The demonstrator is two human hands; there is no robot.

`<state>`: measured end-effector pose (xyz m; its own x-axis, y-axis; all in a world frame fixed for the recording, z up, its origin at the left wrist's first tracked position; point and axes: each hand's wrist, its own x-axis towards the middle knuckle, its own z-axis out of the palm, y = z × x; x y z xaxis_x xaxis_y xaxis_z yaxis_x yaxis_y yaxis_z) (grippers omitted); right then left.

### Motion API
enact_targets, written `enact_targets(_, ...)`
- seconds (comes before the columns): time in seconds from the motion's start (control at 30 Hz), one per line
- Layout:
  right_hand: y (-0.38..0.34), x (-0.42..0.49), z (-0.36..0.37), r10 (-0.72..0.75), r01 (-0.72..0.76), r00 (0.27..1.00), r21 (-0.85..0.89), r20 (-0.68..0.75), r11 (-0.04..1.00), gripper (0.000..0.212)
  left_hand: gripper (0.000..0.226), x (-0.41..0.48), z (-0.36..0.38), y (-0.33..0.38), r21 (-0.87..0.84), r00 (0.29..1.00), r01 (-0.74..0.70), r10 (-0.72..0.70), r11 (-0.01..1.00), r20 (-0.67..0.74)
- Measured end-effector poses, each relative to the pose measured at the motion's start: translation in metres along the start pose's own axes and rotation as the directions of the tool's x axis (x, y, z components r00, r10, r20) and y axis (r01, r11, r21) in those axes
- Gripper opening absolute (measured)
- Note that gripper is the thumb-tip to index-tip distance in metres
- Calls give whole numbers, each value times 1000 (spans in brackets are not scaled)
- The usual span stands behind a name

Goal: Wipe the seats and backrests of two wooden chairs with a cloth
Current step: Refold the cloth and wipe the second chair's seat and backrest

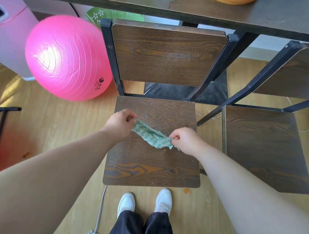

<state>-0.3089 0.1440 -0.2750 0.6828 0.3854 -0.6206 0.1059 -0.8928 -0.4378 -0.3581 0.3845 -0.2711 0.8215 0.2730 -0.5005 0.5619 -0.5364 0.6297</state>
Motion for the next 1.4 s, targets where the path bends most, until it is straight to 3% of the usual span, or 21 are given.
enact_targets(0.13, 3, 0, 0, 4, -4, 999, -4, -41, 1000, 4, 12, 2, 1, -1, 2, 1000, 5, -5, 1000, 4)
enact_targets(0.4, 5, -3, -3, 70, -67, 997, 79, -35, 995, 7, 11, 0, 2, -3, 8, 1000, -15, 15, 1000, -10)
enact_targets(0.53, 5, -3, -5, 95, -91, 995, 220, -6, 971, 20, 12, -2, 3, -6, -11, 1000, -9, 9, 1000, -4)
enact_targets(0.63, 5, -5, -7, 97, -96, 995, 218, 7, 971, 29, 11, -4, 3, -7, -26, 1000, -9, 9, 1000, -3)
enact_targets(0.97, 7, -10, 0, 154, -141, 986, 177, -61, 974, 25, 12, -13, -1, -1, -18, 999, -32, 31, 999, -26)
enact_targets(1.1, 3, -12, 11, 174, -171, 985, 224, 9, 959, 47, 13, -23, 2, 10, -132, 996, -72, 79, 989, 46)
enact_targets(1.23, -5, -13, 14, 162, -166, 986, 262, 35, 951, 52, 17, -29, 4, 18, -147, 973, -131, 155, 980, 168)
enact_targets(1.4, -17, -5, 4, -67, 76, 996, 155, -62, 985, 65, 22, -34, -3, 31, 29, 918, -260, 238, 965, 318)
